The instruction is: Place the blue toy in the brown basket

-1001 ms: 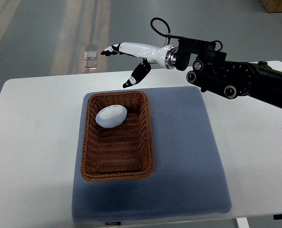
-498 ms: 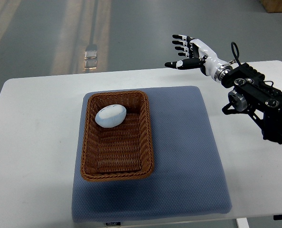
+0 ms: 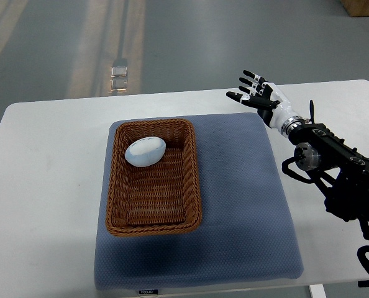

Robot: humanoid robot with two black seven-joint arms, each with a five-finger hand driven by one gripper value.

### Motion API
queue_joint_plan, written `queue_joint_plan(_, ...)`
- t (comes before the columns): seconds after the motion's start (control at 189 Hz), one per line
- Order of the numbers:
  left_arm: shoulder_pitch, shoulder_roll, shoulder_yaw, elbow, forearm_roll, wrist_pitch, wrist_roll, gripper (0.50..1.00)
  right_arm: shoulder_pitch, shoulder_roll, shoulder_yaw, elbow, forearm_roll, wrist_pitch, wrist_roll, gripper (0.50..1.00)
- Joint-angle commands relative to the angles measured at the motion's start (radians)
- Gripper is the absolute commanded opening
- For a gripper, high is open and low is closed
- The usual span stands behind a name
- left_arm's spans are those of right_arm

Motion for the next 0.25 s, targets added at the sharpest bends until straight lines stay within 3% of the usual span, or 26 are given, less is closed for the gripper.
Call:
queue_joint_plan(0.0, 0.000, 0.000, 0.000, -0.001, 0.000, 0.000, 0.000, 1.000, -0.006, 0.002, 0.002, -0.002, 0.011, -0.001, 0.006, 0.911)
queue_joint_plan(0.249, 0.000, 0.000, -0.003, -0.004, 0.000, 0.000, 0.000, 1.000, -0.007, 0.000, 0.013, 0.000, 0.012, 0.010, 0.007, 0.911)
